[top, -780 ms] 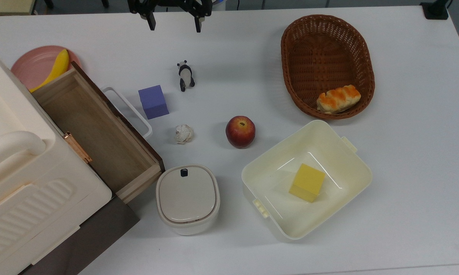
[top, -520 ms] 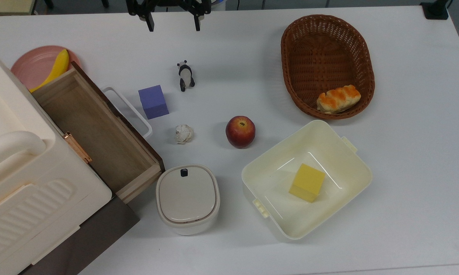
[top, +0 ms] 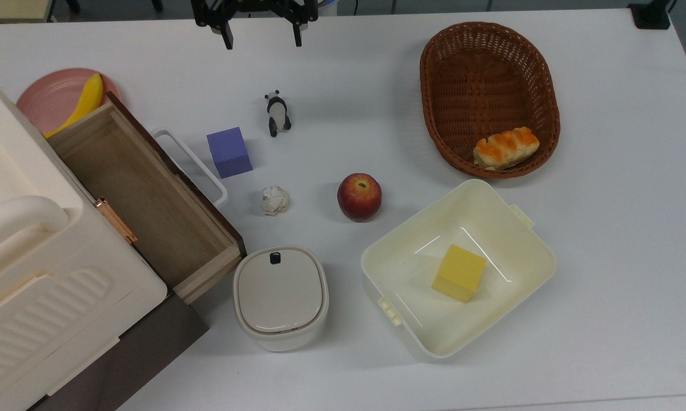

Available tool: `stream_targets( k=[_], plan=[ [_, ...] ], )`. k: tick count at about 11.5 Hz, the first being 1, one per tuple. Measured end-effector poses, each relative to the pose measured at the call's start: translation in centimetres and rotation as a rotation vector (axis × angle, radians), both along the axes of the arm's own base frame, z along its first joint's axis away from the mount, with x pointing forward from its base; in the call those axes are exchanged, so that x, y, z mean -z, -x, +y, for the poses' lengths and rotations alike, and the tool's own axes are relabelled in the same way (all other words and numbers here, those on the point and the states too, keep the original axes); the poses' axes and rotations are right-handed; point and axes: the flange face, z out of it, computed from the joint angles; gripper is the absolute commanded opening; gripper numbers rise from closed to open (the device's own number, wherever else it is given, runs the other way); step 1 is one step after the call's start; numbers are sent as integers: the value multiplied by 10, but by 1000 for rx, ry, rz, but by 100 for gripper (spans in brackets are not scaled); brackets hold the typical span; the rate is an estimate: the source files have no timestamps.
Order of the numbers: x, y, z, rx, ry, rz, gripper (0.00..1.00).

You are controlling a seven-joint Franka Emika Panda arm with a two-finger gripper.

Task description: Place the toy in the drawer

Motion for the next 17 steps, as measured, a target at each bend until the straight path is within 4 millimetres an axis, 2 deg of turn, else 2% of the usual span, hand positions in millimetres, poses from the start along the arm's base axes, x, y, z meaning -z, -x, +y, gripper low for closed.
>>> stream_targets(
  k=[6,8,10,12,14,17],
  plan=[
    [8,5,1,-7,-2,59,100],
    [13,5,12,-25,-2,55,100],
    [30,4,29,-24,-1,17,100],
    [55,8,43,-16,2,6,100],
    [67,22,36,-12,27,22,100],
    [78,54,12,13,77,47,100]
  ],
)
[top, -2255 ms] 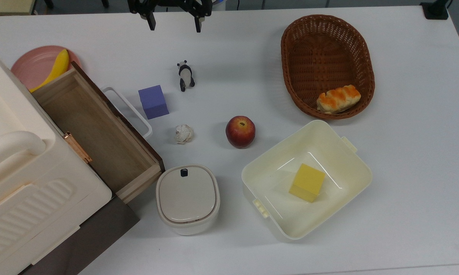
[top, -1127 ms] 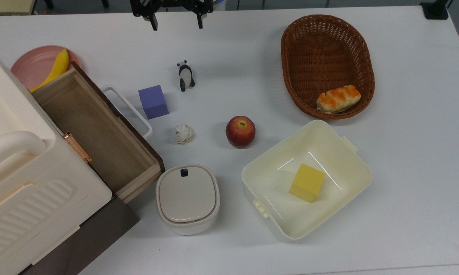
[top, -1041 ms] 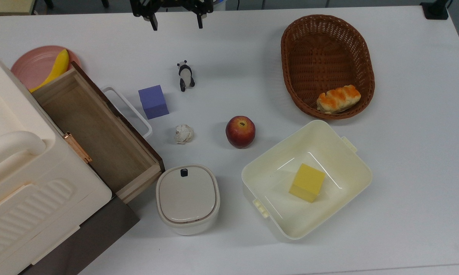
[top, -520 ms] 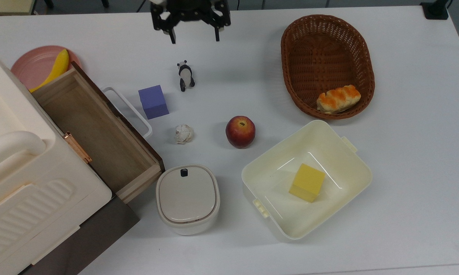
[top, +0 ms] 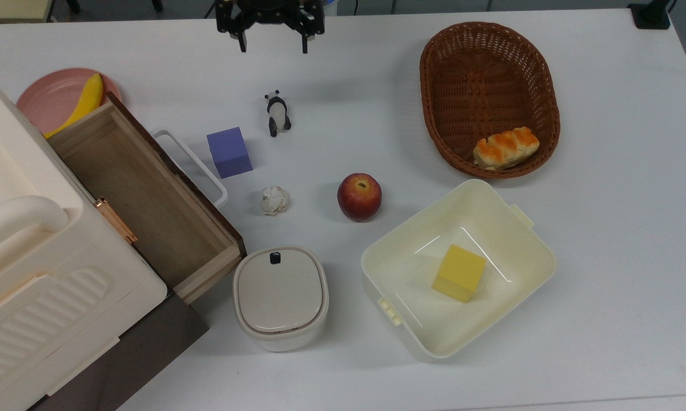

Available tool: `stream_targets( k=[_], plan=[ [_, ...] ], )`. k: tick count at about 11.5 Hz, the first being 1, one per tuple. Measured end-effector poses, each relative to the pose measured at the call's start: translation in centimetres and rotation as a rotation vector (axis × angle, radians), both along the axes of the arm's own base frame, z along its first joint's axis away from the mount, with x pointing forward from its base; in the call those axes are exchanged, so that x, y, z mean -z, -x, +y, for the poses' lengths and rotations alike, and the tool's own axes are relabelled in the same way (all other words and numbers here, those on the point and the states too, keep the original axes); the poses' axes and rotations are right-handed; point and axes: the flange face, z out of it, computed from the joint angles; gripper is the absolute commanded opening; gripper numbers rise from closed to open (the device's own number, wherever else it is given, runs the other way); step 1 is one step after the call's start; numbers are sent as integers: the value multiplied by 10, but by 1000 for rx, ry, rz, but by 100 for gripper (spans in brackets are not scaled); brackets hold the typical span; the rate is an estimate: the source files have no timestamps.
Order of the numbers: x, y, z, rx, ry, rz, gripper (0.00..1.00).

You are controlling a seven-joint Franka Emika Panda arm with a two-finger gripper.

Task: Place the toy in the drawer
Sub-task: 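Lower the open gripper over the black-and-white panda toy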

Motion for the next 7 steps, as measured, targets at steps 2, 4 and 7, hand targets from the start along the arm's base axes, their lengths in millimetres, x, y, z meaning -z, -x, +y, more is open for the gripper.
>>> stream_targets(
  k=[2,4,7],
  plan=[
    [17,8,-12,11,23,-11,100],
    [42,8,-19,17,31,7,100],
    [74,2,-24,25,26,66,100]
  ],
)
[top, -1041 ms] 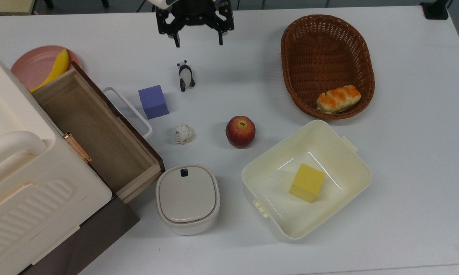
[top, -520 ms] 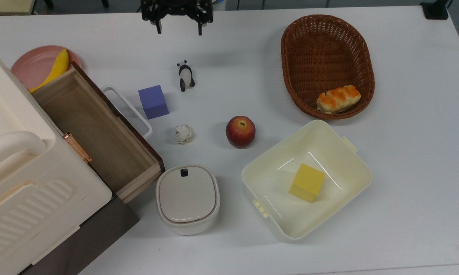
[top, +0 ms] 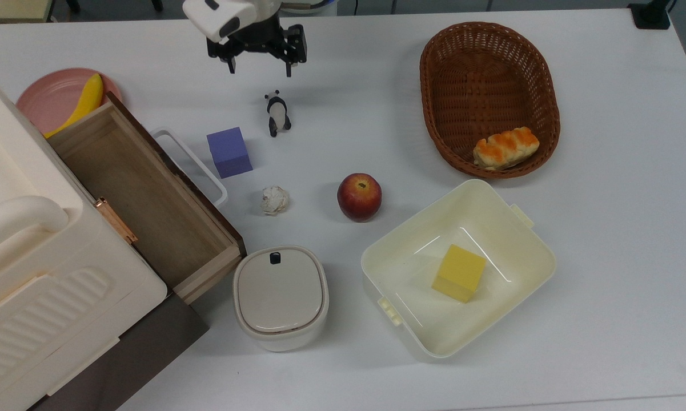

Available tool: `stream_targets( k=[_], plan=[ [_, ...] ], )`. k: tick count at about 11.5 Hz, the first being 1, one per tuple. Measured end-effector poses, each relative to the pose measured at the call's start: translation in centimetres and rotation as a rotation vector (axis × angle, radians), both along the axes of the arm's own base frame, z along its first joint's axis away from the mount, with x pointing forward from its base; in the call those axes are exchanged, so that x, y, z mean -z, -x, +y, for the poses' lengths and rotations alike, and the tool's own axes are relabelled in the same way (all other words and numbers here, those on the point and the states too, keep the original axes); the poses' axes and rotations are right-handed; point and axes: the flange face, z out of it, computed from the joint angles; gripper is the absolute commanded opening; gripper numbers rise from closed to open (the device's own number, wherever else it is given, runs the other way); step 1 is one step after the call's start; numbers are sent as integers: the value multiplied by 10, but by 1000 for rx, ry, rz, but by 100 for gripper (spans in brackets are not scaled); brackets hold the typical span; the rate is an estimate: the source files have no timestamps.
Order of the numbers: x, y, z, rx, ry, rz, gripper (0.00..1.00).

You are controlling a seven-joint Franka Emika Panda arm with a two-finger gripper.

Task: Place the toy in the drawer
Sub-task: 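Lower the open gripper over the black-and-white panda toy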

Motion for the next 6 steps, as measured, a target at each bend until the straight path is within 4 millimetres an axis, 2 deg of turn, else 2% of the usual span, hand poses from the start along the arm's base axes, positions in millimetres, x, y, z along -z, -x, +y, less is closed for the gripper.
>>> stream_targets(
  k=[6],
  plan=[
    [50,-8,1,-9,-3,96,100]
  ],
)
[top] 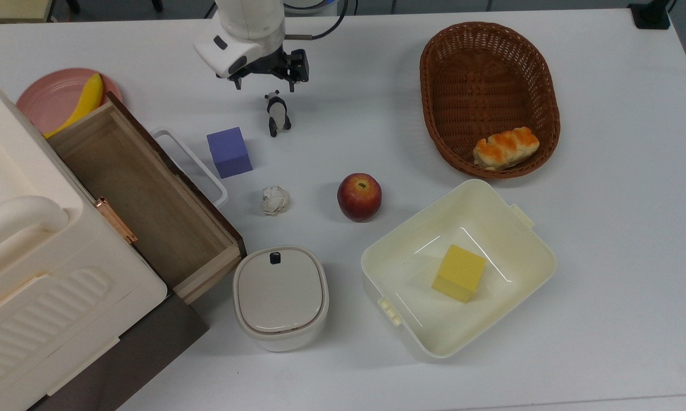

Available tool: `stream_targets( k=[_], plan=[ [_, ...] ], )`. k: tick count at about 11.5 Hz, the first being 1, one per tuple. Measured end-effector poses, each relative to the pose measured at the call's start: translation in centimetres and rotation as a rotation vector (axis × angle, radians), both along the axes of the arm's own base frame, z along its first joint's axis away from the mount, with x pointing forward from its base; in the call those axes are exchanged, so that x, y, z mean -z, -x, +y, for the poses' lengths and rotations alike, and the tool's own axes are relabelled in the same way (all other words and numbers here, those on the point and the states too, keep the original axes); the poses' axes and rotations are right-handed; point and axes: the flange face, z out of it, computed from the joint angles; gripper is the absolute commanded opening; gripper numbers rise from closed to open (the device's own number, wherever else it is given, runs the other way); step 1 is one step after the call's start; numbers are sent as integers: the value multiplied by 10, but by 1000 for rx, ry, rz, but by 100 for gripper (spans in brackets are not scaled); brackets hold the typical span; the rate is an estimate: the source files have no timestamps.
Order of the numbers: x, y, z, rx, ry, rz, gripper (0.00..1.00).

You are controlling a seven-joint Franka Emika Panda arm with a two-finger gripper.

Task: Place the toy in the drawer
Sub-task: 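Lower the open gripper over the black-and-white panda toy, then close the gripper on the panda toy and lift it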

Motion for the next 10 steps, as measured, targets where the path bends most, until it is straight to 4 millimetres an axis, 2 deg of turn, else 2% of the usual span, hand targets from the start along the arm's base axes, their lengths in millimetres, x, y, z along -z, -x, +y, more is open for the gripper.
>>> stream_targets(
  k=[3,8,10],
  plan=[
    [20,-3,3,-6,-4,31,100],
    [49,-13,29,-59,-10,29,100],
    [60,-14,30,-73,0,41,100]
  ],
)
